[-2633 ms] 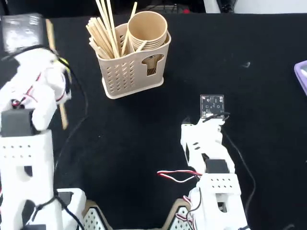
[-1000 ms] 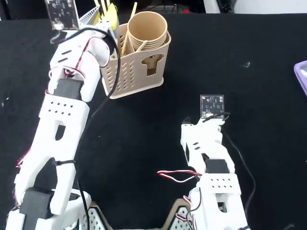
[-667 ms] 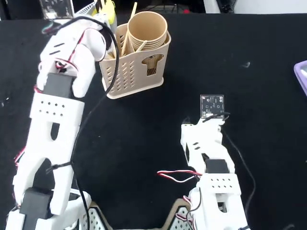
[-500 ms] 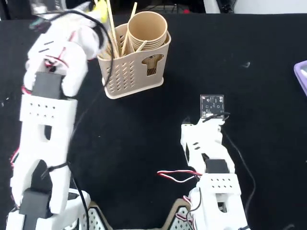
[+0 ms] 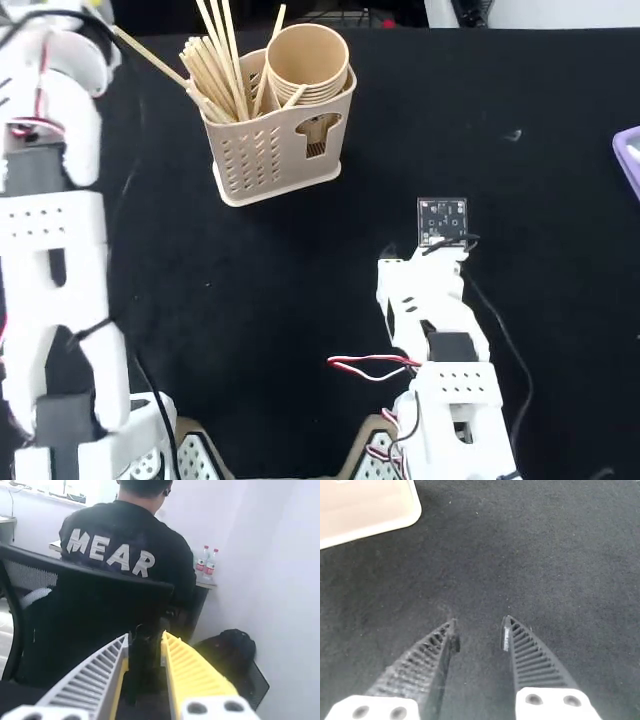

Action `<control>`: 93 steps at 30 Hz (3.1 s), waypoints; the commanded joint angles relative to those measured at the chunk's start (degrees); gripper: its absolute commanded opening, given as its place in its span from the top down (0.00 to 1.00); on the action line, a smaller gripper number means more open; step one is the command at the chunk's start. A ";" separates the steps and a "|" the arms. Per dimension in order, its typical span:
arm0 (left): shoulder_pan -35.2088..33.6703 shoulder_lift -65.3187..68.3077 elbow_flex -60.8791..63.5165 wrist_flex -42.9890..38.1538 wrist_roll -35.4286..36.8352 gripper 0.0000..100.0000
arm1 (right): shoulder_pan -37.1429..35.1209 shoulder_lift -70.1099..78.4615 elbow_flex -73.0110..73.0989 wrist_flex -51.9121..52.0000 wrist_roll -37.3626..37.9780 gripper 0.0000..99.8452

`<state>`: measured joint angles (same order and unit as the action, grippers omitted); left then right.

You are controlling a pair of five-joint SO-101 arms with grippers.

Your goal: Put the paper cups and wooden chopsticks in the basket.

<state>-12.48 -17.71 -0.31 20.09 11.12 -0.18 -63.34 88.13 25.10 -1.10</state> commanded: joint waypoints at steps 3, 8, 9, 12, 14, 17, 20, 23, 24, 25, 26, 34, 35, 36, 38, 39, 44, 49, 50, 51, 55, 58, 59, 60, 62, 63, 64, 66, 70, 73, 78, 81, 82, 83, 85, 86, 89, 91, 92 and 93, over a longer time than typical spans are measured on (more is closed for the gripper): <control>0.84 2.73 6.90 -12.48 -0.09 0.89 | -0.88 -1.27 -1.63 -1.58 0.62 0.85; 3.21 3.87 8.13 -12.66 -0.09 0.89 | -0.88 -1.27 -1.71 -1.58 0.62 0.85; 3.82 3.87 8.31 -12.48 -0.09 0.89 | -0.88 -1.27 -1.89 -1.58 0.62 0.85; 6.37 3.69 8.92 -10.73 -0.09 0.89 | -0.79 -1.27 -2.15 -1.58 0.62 0.85; 7.78 3.69 8.92 -9.41 -0.09 0.89 | -0.79 -1.27 -2.15 -1.58 0.62 0.85; 8.66 3.69 8.75 -9.23 -0.09 0.89 | -0.79 -1.27 -2.15 -1.58 0.62 0.85; 7.87 3.60 7.16 -8.79 -0.09 0.89 | -0.70 -1.27 -2.15 -1.49 0.62 0.85; 6.29 1.23 5.14 -5.36 -0.09 0.89 | -0.70 -1.27 -2.15 -1.49 0.62 0.85; 6.20 -0.44 4.35 -2.99 -0.09 0.89 | -0.70 -1.27 -2.15 -1.49 0.62 0.85; 6.20 -2.46 3.65 -0.09 -0.09 0.88 | -0.70 -1.27 -2.15 -1.49 0.62 0.85; 6.20 -4.84 3.03 2.99 -0.09 0.88 | -0.70 -1.27 -2.15 -1.49 0.62 0.85; 5.93 -23.38 8.31 23.56 -0.62 0.88 | -0.62 -1.27 -2.15 -1.49 0.62 0.85; 5.93 -25.93 9.89 25.41 -0.70 0.88 | -0.62 -1.27 -2.15 -1.49 0.62 0.85; 5.93 -28.48 12.00 26.64 -0.70 0.88 | -0.62 -1.27 -2.15 -1.49 0.62 0.85; 5.93 -33.93 17.10 27.87 -0.70 0.88 | -0.62 -1.27 -2.15 -1.49 0.62 0.85; 5.93 -36.75 19.91 27.87 -0.70 0.88 | -0.62 -1.27 -2.15 -1.41 0.62 0.85; 5.93 -51.60 36.18 24.53 -0.70 0.88 | -0.70 -1.27 -2.15 -1.49 0.62 0.85; 5.93 -66.37 52.88 18.90 -7.47 0.88 | -0.62 -1.27 -2.07 -1.41 0.62 0.85; 6.02 -68.84 55.69 17.49 -9.58 0.88 | -0.70 -1.27 -2.07 -1.41 0.62 0.85; 6.11 -70.95 57.98 16.62 -11.34 0.88 | -0.79 -1.27 -2.07 -1.41 0.62 0.85; 6.11 -76.04 62.02 19.69 -11.87 0.88 | -0.79 -1.27 -2.07 -1.41 0.62 0.85; 6.11 -74.20 61.14 22.07 -11.87 0.88 | -0.79 -1.27 -2.07 -1.41 0.62 0.85; 6.02 -72.53 60.44 22.07 -11.87 0.88 | -0.79 -1.27 -2.07 -1.41 0.62 0.85; 5.85 -70.24 58.95 22.07 -11.87 0.88 | -0.79 -1.27 -2.07 -1.41 0.62 0.85; 4.09 -63.82 54.11 22.07 -10.11 0.88 | -0.79 -1.27 -2.07 -1.41 0.62 0.85; 3.03 -59.69 50.77 22.07 -8.18 0.88 | -0.79 -1.27 -2.07 -1.41 0.62 0.85; 1.71 -55.21 46.99 22.07 -6.15 0.88 | -0.79 -1.27 -2.07 -1.41 0.62 0.85; -0.04 -45.54 38.64 22.59 -2.81 0.84 | -0.79 -1.27 -2.07 -1.41 0.62 0.85; -0.48 -26.46 23.69 22.59 1.93 0.81 | -0.79 -1.27 -2.07 -1.41 0.62 0.85; -0.31 -14.95 14.02 22.59 4.04 0.81 | -0.88 -1.27 -2.07 -1.41 0.62 0.85; 1.71 -3.87 2.95 22.59 7.12 0.81 | -0.88 -1.27 -2.24 -1.41 0.62 0.85; 3.91 -0.79 -1.01 22.59 7.12 0.81 | -0.88 -1.27 -2.33 -1.41 0.62 0.85; 4.88 0.00 -1.98 22.59 7.12 0.81 | -0.88 -1.27 -2.42 -1.41 0.62 0.85; 5.58 0.62 -3.03 22.59 7.12 0.81 | -0.88 -1.27 -2.42 -1.41 0.62 0.85; 6.64 1.76 -4.70 22.51 7.12 0.81 | -0.88 -1.27 -2.42 -1.49 0.62 0.85; 7.08 2.46 -5.32 22.51 7.12 0.81 | -0.88 -1.27 -2.42 -1.49 0.62 0.85; 7.43 5.45 -6.73 22.15 7.12 0.81 | -0.88 -1.27 -2.42 -1.49 0.62 0.85; 7.08 7.74 -7.96 22.15 7.12 0.81 | -0.88 -1.27 -2.42 -1.49 0.62 0.85; 6.99 8.88 -8.57 22.15 7.12 0.81 | -0.88 -1.27 -2.42 -1.49 0.62 0.85; 6.99 9.76 -9.45 22.33 7.12 0.81 | -0.88 -1.27 -2.42 -1.49 0.62 0.85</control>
<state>-5.80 -8.92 -4.97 42.51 17.80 -0.18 -63.34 88.13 25.10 -1.10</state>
